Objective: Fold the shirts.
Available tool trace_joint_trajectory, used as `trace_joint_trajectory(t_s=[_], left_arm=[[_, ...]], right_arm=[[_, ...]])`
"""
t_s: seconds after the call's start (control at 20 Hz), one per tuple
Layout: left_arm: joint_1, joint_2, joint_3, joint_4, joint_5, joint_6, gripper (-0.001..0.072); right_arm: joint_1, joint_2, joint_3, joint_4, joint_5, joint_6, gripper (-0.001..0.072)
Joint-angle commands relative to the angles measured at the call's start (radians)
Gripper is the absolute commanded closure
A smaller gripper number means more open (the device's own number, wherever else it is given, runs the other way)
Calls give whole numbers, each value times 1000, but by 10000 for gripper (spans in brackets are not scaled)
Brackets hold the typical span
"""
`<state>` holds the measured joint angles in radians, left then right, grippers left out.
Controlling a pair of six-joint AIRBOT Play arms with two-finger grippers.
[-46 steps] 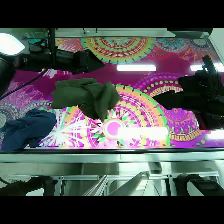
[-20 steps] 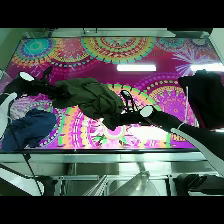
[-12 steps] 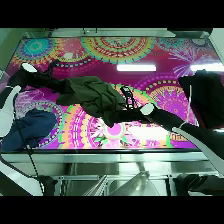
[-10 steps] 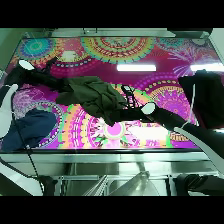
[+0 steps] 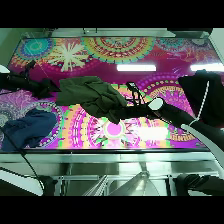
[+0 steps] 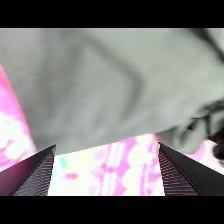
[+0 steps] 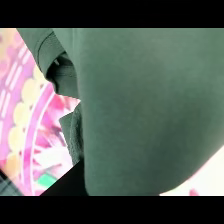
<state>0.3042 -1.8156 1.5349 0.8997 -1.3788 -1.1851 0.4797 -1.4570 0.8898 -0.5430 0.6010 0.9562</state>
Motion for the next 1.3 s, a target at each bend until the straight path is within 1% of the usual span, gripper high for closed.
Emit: trace_joint_trajectory(t_s=[0.0,0.15,0.2,0.4,0.45,0.55,0.6,0.75,0.85,0.95,1.15,1.25], left_arm=[[52,3,-127,-3,106,18,-2],[43,3,-169,-24,153,46,-1],[33,0,-174,-31,150,59,-1],[-34,-32,-100,-39,115,59,21],[-53,-31,-78,-39,117,59,187],[-89,-31,-13,-38,103,59,658],[-106,-31,27,-39,95,58,691],[-145,-22,149,-39,8,58,691],[-152,21,216,-42,-37,57,692],[-143,99,277,-111,-47,51,692],[-88,288,415,-321,-61,41,691],[-74,391,479,-353,-50,39,692]], right_arm=[[-5,1,1,-3,10,0,694],[-5,1,1,-3,9,0,694],[-5,1,1,-3,9,0,694],[-5,1,1,-3,9,0,694],[-5,1,1,-3,10,0,694],[-5,5,1,1,10,1,694],[-5,13,1,5,10,1,694],[-27,72,1,-42,35,0,694],[-92,151,1,-92,109,1,694],[-208,277,3,-93,160,0,694],[-512,596,86,-90,156,0,694],[-636,726,167,-89,157,-5,694]])
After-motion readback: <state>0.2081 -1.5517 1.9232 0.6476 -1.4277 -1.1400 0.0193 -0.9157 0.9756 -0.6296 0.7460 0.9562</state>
